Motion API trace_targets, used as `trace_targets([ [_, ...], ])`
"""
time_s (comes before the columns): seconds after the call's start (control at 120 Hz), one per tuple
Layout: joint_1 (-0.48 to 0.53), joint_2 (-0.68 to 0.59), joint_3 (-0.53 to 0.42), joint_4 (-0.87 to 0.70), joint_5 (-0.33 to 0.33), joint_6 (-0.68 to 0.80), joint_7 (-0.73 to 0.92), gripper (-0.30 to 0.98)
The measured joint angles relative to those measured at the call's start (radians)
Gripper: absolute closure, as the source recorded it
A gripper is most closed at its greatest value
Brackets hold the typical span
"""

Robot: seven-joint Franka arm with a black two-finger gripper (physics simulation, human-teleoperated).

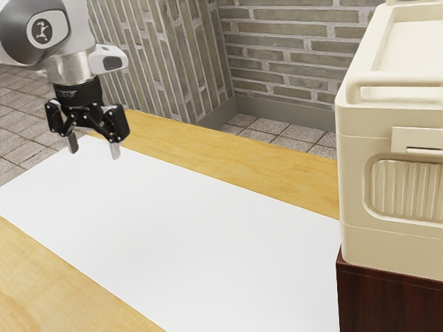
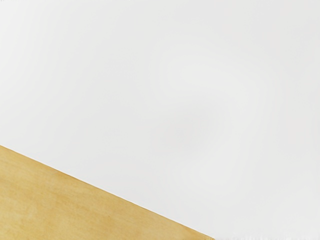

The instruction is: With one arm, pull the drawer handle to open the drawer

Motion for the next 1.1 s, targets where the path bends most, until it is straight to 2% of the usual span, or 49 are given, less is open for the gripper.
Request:
trace_targets([
  [0.233,-0.044,0.0,-0.001,0.0,-0.001,-0.001,0.003,0.0],
  [0.467,-0.007,-0.002,-0.001,0.002,-0.001,-0.001,0.006,0.0],
  [0.625,0.035,-0.069,-0.021,0.052,0.022,-0.002,0.009,0.0],
  [0.733,0.014,-0.089,-0.045,0.132,0.039,-0.003,0.006,0.0],
  [0.908,-0.062,-0.078,-0.056,0.147,0.047,0.011,-0.001,0.0],
  [1.1,-0.039,-0.021,-0.055,0.14,0.063,0.053,-0.005,0.0],
])
